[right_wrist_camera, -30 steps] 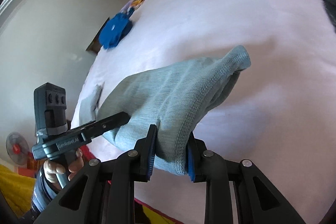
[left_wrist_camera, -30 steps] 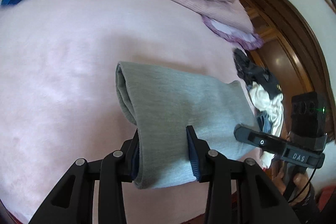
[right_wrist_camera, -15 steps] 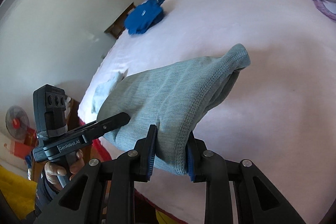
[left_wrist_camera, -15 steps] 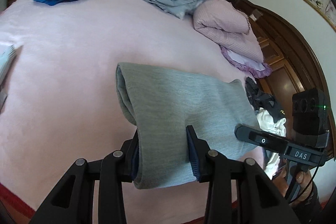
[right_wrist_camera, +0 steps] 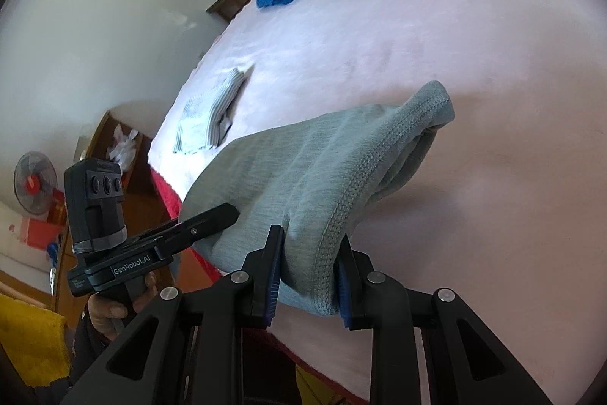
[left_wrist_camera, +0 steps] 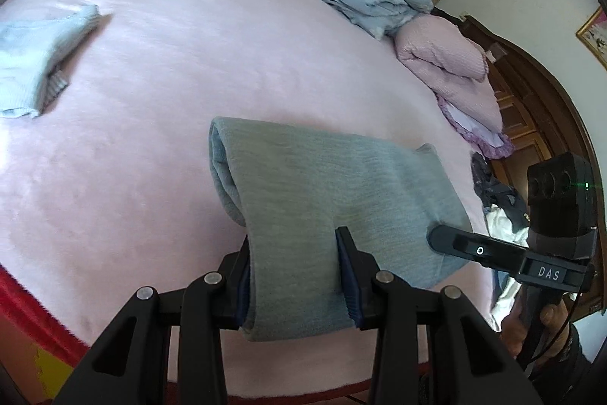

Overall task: Fold clothes
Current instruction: 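Carry the grey bundle with both grippers toward the striped folded shirt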

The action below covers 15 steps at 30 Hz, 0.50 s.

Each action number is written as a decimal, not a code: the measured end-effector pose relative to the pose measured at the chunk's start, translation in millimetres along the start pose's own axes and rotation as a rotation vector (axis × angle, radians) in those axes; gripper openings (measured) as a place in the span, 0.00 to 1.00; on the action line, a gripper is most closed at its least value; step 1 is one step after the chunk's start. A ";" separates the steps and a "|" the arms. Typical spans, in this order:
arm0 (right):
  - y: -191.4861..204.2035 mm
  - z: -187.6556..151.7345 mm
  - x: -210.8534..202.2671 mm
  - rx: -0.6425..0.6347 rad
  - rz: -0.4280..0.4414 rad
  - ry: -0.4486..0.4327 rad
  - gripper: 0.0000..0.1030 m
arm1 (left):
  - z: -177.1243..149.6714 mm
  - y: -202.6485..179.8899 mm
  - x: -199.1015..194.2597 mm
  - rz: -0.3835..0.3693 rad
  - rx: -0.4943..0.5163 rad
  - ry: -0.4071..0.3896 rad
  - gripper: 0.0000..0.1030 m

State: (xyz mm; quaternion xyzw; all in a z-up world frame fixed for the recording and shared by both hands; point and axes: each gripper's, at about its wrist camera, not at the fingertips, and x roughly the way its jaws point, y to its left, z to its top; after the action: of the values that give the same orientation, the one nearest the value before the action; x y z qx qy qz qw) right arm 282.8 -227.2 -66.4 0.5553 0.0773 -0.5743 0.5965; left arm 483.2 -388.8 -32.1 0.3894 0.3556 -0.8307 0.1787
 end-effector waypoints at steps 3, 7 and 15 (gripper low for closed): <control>14.3 10.0 13.0 -0.039 0.017 0.018 0.25 | -1.0 13.1 -12.6 0.029 -0.017 -0.042 0.34; 40.4 30.0 37.2 -0.118 0.041 0.043 0.25 | -4.7 38.2 -30.1 0.070 -0.077 -0.124 0.34; 115.3 69.1 119.4 -0.355 0.117 0.143 0.26 | -25.7 106.2 -75.2 0.235 -0.269 -0.342 0.34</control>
State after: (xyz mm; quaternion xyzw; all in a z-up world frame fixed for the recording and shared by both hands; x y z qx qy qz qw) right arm 373.2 -382.5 -61.8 0.4844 0.1870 -0.4751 0.7104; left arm 605.1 -441.1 -33.3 0.2546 0.3798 -0.8031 0.3820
